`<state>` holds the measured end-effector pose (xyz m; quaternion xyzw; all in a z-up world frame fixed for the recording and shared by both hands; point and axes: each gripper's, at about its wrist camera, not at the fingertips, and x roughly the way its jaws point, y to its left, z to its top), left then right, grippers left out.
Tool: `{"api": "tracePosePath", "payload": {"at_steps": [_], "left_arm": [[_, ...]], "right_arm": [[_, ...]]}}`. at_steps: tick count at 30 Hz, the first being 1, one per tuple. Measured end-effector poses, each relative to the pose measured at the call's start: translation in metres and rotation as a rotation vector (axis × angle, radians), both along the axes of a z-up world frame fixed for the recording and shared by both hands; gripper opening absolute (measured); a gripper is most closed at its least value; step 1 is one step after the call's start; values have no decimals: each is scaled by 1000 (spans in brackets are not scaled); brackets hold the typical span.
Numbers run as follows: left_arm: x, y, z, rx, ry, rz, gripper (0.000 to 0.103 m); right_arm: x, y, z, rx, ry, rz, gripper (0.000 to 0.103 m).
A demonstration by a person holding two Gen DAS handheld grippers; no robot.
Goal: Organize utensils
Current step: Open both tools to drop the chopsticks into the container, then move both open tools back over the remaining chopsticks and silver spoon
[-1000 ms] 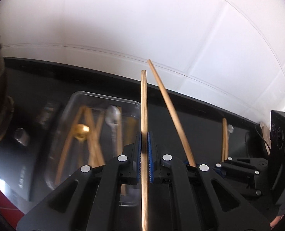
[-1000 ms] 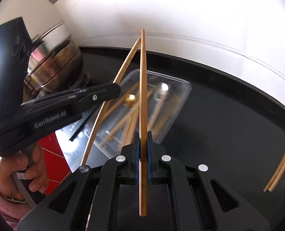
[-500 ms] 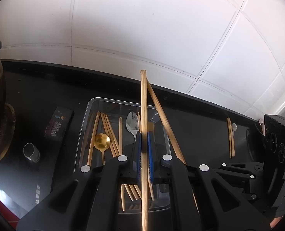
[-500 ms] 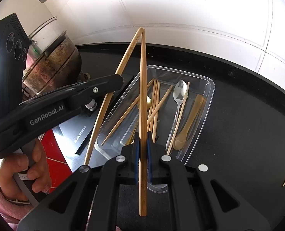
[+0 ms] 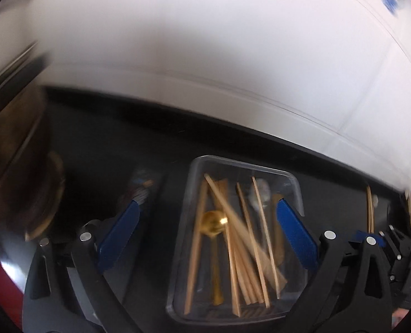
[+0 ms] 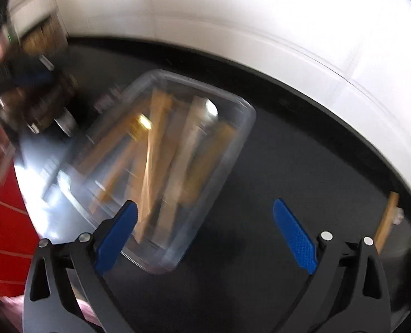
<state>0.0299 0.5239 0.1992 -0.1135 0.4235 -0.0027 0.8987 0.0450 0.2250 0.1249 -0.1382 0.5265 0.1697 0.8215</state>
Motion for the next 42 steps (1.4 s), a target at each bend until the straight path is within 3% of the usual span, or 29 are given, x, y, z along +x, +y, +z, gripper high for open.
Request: {"api": "tracePosePath", "payload": {"at_steps": [2,5,10,16,22,28,31,35,38,42], "left_arm": [[-13,21,1,-19,0,28,96],[-52,66,8,13,-37,137,96],[-103,101,4,43,14,276,96],[-146,73,9,59,18,343,96],[-123,-5,6,18,23,311,96],[-65,-136,-4,-111,38,108,96],[-29,-226,-17,-141,73,-98,96],[6,-338,-36,-125,130,-324,96],[27,-415,-54,-47,168,-494,96],[47,-463,-76,-2,218,-587,96]], "right_arm": [[-10,-21,-10,-45,17,-14,95],[-22,-59,-23,-76,60,-63,95],[-23,-114,-43,-80,141,-163,95],[-27,-174,-54,-114,155,-199,95],[-22,-242,-50,-44,157,-292,95],[-21,-325,-28,34,73,-455,95],[-25,-364,-28,44,62,-545,95],[-32,-400,-27,81,52,-625,95],[-30,-420,-25,72,26,-654,95],[-23,-433,-33,90,46,-690,95]]}}
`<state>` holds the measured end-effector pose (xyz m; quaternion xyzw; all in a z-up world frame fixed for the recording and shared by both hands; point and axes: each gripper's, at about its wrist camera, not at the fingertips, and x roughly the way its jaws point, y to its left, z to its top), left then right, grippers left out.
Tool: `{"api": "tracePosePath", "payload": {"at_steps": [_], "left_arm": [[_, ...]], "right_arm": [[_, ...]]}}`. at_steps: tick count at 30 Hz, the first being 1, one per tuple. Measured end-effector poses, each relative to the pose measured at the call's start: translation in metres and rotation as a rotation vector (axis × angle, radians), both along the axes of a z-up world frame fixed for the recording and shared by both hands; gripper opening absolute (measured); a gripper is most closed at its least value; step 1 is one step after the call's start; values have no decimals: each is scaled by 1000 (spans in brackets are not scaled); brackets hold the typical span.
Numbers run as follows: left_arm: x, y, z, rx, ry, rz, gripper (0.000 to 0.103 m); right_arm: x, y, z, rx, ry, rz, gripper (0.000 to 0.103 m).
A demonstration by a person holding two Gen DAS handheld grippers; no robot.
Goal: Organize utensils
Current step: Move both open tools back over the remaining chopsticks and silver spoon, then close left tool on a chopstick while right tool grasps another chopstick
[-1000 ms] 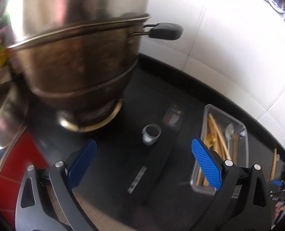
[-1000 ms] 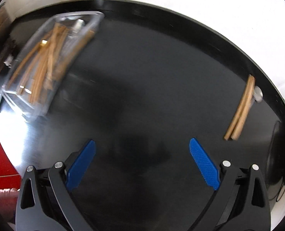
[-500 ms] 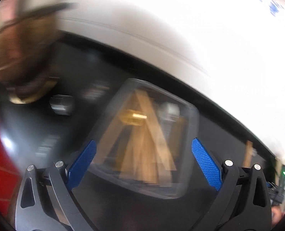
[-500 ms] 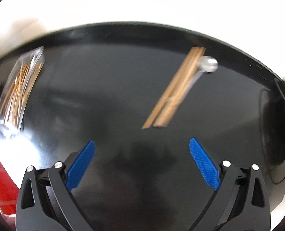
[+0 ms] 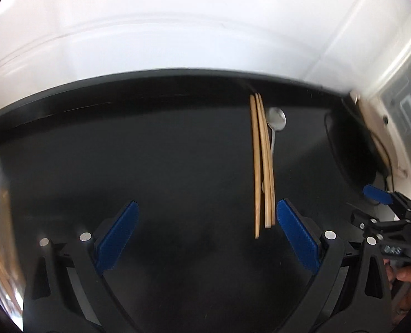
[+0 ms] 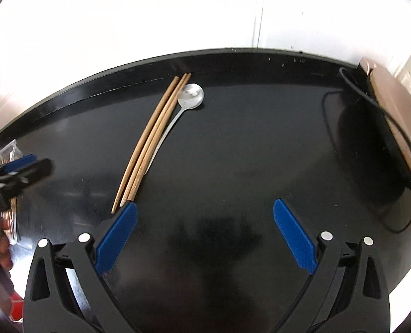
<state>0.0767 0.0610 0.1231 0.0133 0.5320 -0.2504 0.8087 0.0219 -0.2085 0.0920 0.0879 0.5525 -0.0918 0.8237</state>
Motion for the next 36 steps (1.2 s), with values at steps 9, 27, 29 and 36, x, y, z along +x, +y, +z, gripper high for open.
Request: {"api": "tracePosePath", "payload": {"at_steps": [9,27,29,36], "left_arm": [[38,-54,-48,90,69,-114,96],[65,-113,-68,190,22,-205,96],[60,-111,-70,243,1,-214,97],[69,-121,-79,283,-22,-225,97]], "right_arm": [[42,25,-39,3,64,71,95],[77,32,-78,5,109,67,95],[79,33,-76,-3,96,68,95],[84,48,-74,-34,81,122,95]]}}
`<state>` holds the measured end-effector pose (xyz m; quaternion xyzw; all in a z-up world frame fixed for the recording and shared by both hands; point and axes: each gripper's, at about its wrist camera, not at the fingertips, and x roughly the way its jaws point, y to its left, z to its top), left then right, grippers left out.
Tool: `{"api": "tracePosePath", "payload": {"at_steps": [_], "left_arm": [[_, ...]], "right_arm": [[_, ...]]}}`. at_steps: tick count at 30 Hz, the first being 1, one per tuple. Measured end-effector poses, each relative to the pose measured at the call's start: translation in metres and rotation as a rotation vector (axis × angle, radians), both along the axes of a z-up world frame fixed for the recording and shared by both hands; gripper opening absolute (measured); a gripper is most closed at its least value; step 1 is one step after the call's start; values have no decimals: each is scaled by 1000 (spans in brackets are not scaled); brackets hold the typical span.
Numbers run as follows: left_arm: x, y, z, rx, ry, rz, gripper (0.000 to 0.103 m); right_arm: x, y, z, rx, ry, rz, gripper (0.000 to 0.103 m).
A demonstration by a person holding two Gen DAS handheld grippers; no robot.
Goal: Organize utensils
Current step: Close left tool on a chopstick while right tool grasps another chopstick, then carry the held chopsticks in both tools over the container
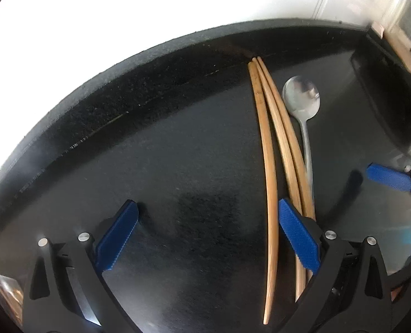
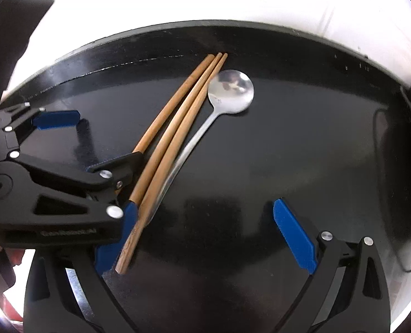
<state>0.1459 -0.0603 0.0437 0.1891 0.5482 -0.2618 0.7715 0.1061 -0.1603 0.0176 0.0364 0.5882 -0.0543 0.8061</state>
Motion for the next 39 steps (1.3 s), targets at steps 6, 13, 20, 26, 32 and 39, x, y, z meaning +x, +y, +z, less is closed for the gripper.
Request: {"api": "tracePosePath", "payload": {"at_steps": [6,13,20,26,32,39], "left_arm": [[10,10,1,-2,-2,34,97],[13,7,2,-9,-17,34,97],[10,8,14,-42,-84,-24,13],[3,19,25,-116,-41,-4,7],[-20,46,66,-166,-113,43,5],[-47,122,106,-228,-187,173,5]], "right_arm": [[-7,-10,-4,-5,5,-40,96],[-2,-11,-5,-1,-6,-45,96],[-17,-2,9,24,-72,30,8],[-33,-6,17,94,-95,20,7],[-57,9,60,140,-176,41,7],[-97,61,70,203,-143,189,7]]}}
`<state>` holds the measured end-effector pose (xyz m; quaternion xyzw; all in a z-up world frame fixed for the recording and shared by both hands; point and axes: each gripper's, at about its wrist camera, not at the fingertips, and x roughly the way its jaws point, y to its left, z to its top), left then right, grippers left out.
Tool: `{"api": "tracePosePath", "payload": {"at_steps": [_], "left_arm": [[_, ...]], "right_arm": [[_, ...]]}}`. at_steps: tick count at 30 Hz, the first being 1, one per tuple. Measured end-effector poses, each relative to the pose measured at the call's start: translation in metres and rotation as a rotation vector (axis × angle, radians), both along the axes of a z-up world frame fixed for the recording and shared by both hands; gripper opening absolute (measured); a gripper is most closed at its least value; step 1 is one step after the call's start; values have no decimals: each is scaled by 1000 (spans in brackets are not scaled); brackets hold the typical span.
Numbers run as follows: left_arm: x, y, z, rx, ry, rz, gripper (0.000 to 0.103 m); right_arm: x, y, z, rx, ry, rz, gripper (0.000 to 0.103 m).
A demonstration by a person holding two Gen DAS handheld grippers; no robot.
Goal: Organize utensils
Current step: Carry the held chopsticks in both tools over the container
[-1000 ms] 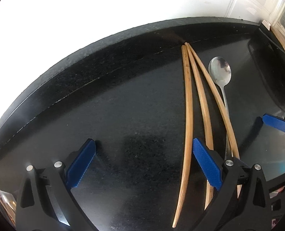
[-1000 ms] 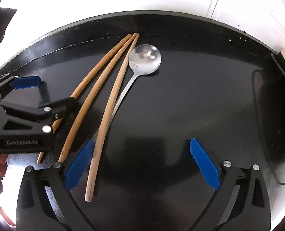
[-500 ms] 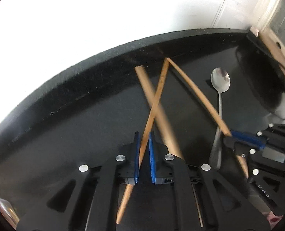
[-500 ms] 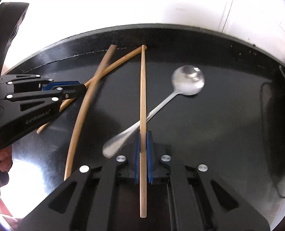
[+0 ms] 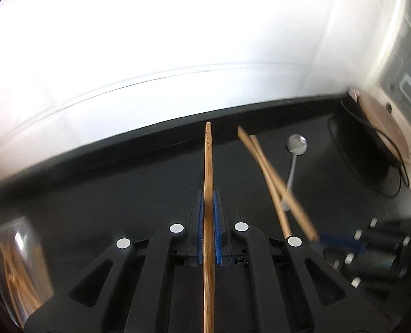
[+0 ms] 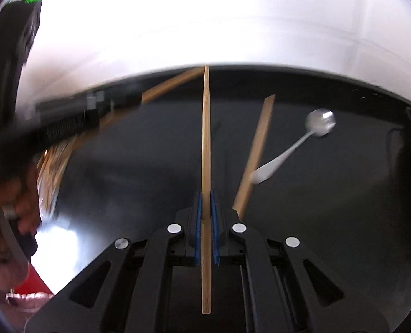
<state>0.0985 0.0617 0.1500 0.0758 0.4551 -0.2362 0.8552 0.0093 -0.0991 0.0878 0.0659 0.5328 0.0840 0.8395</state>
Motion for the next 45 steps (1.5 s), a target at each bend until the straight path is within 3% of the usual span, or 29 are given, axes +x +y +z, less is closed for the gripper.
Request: {"api": "tracePosePath", "payload": {"at_steps": [4,9,14,17,21,25,30,45], "left_arm": [[-23,62,16,-24,3,118,5],[-55,128,63,-18,-106,224,5],[-74,208,56,-9,-75,345,6],[-85,256,57,9,-70,392,6],[-87,309,75,17,-99,420,6],[-87,347,60,3,-69,443,6],[-81,370,43,0,-41,420,6],[-63,381,26,-32,-19,348,6]], "right_arm": [[-5,35,21,24,-54,60,7],[12,91,58,144,-122,137,7],[-1,191,43,154,-67,344,7],[-11,244,47,111,-96,464,7],[3,285,81,126,-177,457,7],[15,320,76,150,-136,434,7],[17,348,57,146,-56,380,7],[26,365,43,129,-17,292,7]]}}
